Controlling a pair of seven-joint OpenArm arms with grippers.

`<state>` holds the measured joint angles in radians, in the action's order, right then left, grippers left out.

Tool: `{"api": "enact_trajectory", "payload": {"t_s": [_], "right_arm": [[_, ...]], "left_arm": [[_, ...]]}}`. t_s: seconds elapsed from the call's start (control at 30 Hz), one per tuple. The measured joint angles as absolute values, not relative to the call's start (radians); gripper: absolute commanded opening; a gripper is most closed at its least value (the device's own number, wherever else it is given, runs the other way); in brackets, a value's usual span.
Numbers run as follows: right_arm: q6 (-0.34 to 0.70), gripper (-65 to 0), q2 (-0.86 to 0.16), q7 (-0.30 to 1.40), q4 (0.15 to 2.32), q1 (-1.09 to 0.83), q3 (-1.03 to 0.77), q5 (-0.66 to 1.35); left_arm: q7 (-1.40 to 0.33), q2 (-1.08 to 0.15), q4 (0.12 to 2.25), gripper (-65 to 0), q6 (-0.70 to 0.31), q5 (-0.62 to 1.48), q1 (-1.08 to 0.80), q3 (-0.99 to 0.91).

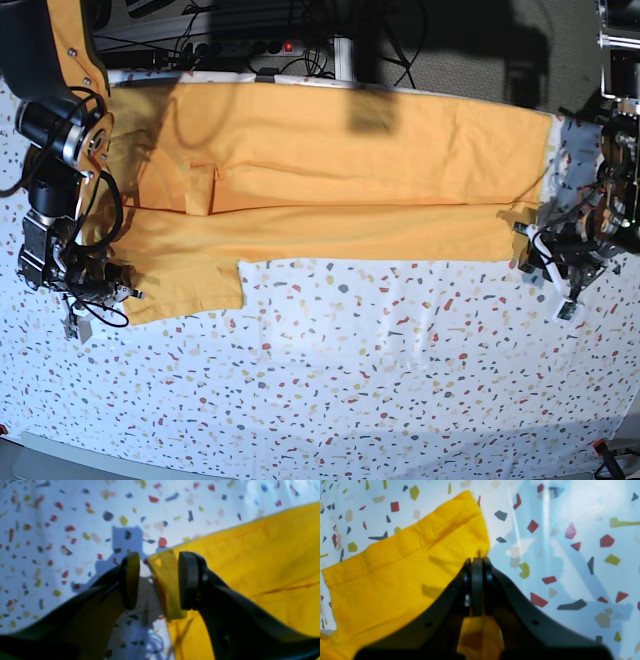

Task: Fold the T-shirt properly
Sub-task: 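Release the folded edges and regrasp the fold line with both grippers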

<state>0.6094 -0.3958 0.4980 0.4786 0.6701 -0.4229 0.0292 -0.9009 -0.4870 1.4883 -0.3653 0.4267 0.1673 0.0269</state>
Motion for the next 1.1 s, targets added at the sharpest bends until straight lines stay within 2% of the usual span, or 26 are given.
{"api": "enact_trajectory", "payload": {"t_s": [0.47, 0.57, 0.73, 0.8, 0.87, 1.03, 1.1], "right_arm": [[0.61, -65.0, -0.396, 0.509, 0.479, 0.67, -0.423, 0.055], [0.61, -65.0, -0.396, 0.509, 0.479, 0.67, -0.423, 0.055], [0.61, -65.0, -0.396, 0.509, 0.479, 0.67, -0.423, 0.055], [0.61, -65.0, -0.396, 0.509, 0.479, 0.67, -0.423, 0.055], [0.61, -65.0, -0.396, 0.509, 0.479, 0.67, -0.423, 0.055], [0.61, -65.0, -0.396, 0.509, 0.479, 0.67, -0.423, 0.055], [0.61, -65.0, -0.396, 0.509, 0.479, 0.67, -0.423, 0.055]], "left_arm": [[-0.849, -0.487, 1.455, -40.6, -0.365, 0.445, 0.125, 0.027], [-0.838, -0.487, 1.455, -45.6, -0.365, 0.445, 0.125, 0.027], [-0.826, -0.487, 1.455, -59.2, -0.366, 0.445, 0.125, 0.027], [-0.814, -0.487, 1.455, -59.8, -0.366, 0.445, 0.125, 0.027], [-0.815, -0.487, 1.455, -57.5, -0.365, 0.445, 0.125, 0.027], [-0.813, -0.487, 1.455, -40.1, -0.365, 0.446, 0.125, 0.027], [-0.813, -0.487, 1.455, -38.3, -0.365, 0.472, 0.125, 0.027]]}}
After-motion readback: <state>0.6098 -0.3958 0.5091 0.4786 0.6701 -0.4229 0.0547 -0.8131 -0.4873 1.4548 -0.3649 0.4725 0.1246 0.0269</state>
